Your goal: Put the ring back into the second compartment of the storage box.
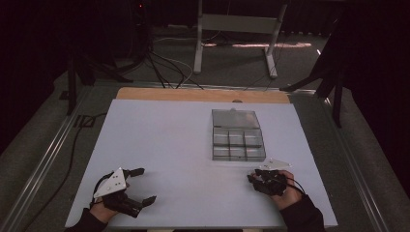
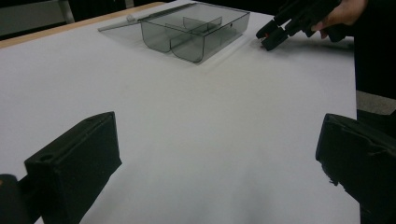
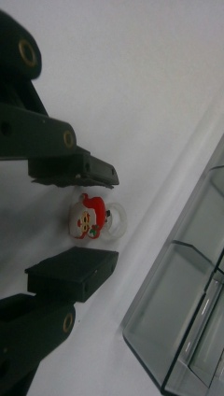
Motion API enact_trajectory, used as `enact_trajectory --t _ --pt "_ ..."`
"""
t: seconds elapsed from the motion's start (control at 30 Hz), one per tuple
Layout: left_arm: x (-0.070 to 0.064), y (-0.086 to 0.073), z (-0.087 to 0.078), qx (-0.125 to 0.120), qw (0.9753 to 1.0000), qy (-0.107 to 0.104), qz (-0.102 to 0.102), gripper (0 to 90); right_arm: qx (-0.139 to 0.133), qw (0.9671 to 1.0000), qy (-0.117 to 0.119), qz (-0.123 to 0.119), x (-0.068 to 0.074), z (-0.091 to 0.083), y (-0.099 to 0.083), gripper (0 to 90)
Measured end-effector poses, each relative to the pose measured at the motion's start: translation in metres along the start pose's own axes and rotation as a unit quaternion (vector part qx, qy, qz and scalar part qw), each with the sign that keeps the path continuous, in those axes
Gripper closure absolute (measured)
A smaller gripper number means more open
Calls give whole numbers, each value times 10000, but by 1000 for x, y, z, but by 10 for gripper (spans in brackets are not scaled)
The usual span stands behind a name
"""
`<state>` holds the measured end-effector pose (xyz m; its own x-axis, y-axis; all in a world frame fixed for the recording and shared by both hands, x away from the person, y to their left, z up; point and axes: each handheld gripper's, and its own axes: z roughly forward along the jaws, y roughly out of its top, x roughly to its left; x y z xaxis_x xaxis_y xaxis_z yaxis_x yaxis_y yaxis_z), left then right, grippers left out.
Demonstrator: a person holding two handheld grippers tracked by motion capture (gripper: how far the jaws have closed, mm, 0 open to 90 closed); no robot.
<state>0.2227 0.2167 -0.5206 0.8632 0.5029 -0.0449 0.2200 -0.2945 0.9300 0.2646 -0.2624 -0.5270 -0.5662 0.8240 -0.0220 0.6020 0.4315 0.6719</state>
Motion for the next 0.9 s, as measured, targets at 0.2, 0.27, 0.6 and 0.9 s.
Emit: enact_trajectory --t 0.2,0.27,0.6,0.9 --pt "0 0 0 3 10000 -2 -3 2 51 10000 -42 -16 2 1 2 661" --pt "0 0 0 12 10000 1 2 2 65 10000 -52 -21 3 1 2 672" --pt "0 0 0 17 10000 -9 -6 2 122 9997 -128 184 3 1 4 715" --pt "0 0 0 12 10000 -10 4 2 43 9994 -132 310 2 -4 6 719"
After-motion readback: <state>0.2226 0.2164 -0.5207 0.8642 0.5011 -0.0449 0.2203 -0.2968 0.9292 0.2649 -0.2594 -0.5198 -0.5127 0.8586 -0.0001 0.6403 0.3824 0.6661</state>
